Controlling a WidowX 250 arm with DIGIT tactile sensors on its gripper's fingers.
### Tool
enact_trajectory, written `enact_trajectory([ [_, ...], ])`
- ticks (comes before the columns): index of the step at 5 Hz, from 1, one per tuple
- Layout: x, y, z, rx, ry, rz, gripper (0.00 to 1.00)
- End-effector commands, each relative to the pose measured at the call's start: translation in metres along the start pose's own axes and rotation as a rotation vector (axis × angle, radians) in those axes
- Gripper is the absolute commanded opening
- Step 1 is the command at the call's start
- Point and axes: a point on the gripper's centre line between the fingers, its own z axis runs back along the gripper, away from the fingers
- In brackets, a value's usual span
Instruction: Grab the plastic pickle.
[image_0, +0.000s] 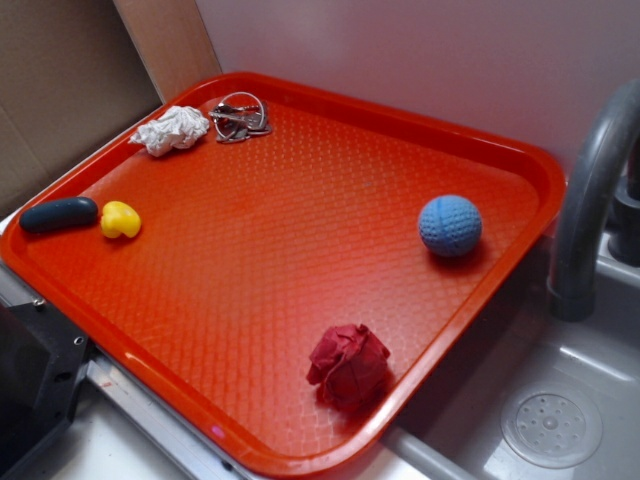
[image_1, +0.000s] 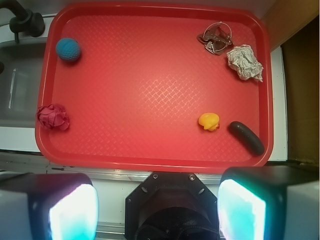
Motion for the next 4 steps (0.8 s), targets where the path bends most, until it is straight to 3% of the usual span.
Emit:
enact_trajectory([
  [1, 0.000, 0.000, 0.000, 0.000, 0.000, 0.000, 1.00],
  [2, 0.015, 0.033, -0.050, 0.153, 0.032, -0.205, 1.00],
  [3, 0.008, 0.054, -0.077, 0.070, 0.039, -0.415, 1.00],
  [4, 0.003, 0.094, -0.104, 0.075, 0.083, -0.517, 1.00],
])
